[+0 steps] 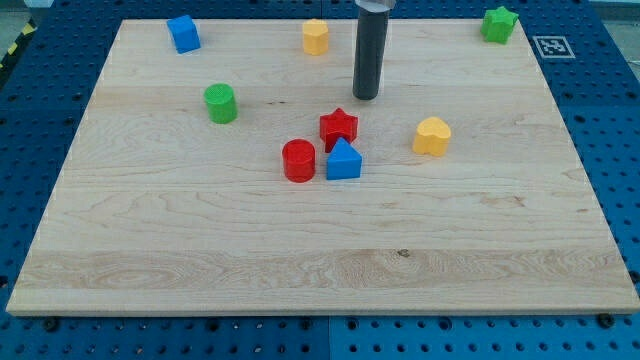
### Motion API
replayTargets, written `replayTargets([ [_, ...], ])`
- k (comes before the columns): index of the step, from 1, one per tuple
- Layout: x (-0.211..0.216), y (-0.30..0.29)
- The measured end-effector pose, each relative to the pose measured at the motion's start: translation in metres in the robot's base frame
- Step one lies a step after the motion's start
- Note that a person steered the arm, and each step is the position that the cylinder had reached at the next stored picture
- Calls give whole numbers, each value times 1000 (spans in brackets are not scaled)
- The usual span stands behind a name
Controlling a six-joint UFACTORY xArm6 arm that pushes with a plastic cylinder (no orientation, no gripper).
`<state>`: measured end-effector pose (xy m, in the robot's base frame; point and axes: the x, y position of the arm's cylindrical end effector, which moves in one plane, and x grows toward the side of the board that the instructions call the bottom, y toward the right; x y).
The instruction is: Point your arm above green circle
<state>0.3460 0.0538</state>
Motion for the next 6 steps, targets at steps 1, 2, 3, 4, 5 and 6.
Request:
replayTargets([
  [1, 0, 0],
  [2, 0, 0],
  [3, 0, -22],
  [4, 0, -63],
  [5, -1, -107],
  [6, -8, -154],
])
